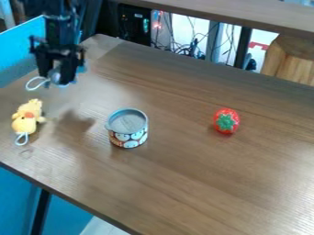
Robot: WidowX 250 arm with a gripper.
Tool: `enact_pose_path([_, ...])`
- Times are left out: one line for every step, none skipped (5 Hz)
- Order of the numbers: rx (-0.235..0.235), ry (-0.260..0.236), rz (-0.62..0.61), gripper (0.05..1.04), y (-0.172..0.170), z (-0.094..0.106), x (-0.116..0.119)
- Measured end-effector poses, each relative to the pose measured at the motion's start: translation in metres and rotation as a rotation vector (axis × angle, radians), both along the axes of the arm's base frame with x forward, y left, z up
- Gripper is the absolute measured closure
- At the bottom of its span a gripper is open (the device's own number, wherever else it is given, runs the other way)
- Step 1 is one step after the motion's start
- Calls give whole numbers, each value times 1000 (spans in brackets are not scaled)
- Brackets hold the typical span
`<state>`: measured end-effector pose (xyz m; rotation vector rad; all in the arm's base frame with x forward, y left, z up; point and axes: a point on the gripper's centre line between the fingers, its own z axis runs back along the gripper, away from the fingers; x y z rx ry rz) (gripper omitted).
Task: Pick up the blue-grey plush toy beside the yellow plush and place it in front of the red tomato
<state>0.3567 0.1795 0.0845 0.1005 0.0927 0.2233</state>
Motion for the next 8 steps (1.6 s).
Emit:
enact_pose_path([-22,-139,-63,431,-16,32,7])
enact_pose_path([-57,-204,-255,431,-65,41,24])
enact_pose_path([-73,-202,-467,431,-122,30,12])
enact_pose_path([-84,-235,-710,431,-169,31,-25])
enact_pose_path([-71,-261,-894,431,-218,26,-44])
enact_pose_path([-100,-243,-1036,431,-256,19,-66])
enact_pose_path([-171,-162,-1104,431,-275,-8,-71])
enact_pose_path([-194,-88,-1156,431,-293,-37,-62])
